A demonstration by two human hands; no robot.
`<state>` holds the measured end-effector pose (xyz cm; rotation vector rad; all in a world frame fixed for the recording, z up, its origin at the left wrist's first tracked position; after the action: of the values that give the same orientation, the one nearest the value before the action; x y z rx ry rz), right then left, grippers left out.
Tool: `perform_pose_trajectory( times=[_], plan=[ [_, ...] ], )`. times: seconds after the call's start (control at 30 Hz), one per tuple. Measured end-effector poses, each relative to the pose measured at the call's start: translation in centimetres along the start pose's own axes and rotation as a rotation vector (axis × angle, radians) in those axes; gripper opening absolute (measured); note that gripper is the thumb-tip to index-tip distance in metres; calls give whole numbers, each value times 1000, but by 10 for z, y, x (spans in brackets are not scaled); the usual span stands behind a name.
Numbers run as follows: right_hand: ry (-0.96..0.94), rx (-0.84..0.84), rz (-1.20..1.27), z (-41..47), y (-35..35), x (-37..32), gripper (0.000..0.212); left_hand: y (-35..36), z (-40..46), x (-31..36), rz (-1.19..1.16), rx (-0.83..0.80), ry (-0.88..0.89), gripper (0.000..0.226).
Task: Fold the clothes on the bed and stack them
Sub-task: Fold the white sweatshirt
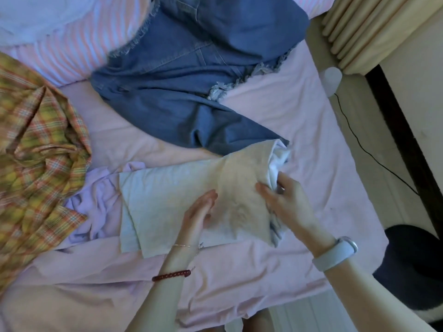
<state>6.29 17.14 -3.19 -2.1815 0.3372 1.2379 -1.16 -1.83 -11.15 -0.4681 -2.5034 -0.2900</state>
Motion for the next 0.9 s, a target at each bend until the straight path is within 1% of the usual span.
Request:
perform_pose_trajectory(
  times=[0.03,0.07,0.1,0.13,0.17,0.2,0.23,0.27,0.3,0.33,0.37,0.4,0.47,0.53,0.57,0.6,0.67,0.7,0.8,0.83,0.9],
  plan=[
    [-68,-81,-14,-9,23,-24,18,-11,-10,0,-243,-60,-96,26],
    [-125,-185,-1,-18,50,-47,20,-25,-20,3,-446,-127,-146,43],
    [-149,-314,40,-27,81,-64,14,-36,-29,9,-536,-233,-159,61],
    [-152,-453,78,-36,111,-77,10,-45,-39,19,-569,-368,-108,71],
    [-150,-572,103,-43,137,-84,21,-62,-44,24,-605,-397,5,72],
    [-153,-634,110,-45,156,-86,27,-75,-49,28,-649,-379,67,72],
    [-166,-624,95,-41,167,-85,28,-93,-45,25,-651,-263,46,71],
    [-191,-558,73,-33,171,-81,26,-106,-41,14,-672,-194,-64,65],
    [-246,-456,5,-22,169,-75,26,-127,-33,5,-651,-14,-99,51],
    [-335,-371,-114,-12,167,-70,28,-140,-25,-1,-608,77,-43,43],
    [-430,-328,-275,-5,167,-64,33,-141,-21,-3,-532,92,-19,49],
    [-529,-297,-435,0,170,-56,38,-147,-18,-3,-384,159,22,60],
    [-668,-326,-704,4,185,-37,44,-157,-13,-3,-133,348,107,59],
    [-782,-356,-862,-1,199,-27,44,-153,-13,7,1,430,161,70],
    [-814,-371,-893,-6,205,-25,45,-147,-18,15,17,423,226,73],
    [-834,-376,-904,-10,208,-21,46,-142,-21,22,53,400,309,72],
    [-816,-393,-908,-17,212,-15,50,-144,-23,40,200,404,470,64],
    [-805,-421,-917,-21,215,-12,51,-149,-18,43,234,412,498,63],
    [-841,-536,-982,-34,233,-1,51,-175,9,39,345,525,368,57],
    [-838,-556,-996,-37,236,2,52,-178,11,39,385,557,354,54],
    [-827,-510,-968,-41,234,3,56,-184,13,37,371,586,322,51]
  ],
)
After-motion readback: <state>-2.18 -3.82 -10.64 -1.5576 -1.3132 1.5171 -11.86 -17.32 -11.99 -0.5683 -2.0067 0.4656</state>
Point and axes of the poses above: each hand's wrist, its own z-axis towards the middle knuckle, its own y-axis out of the palm, x = y × z, the point moved 7 cm from there along z, towards the middle knuckle, and after that the axes turned 9 degrees about -y, right-handed, at the moved point
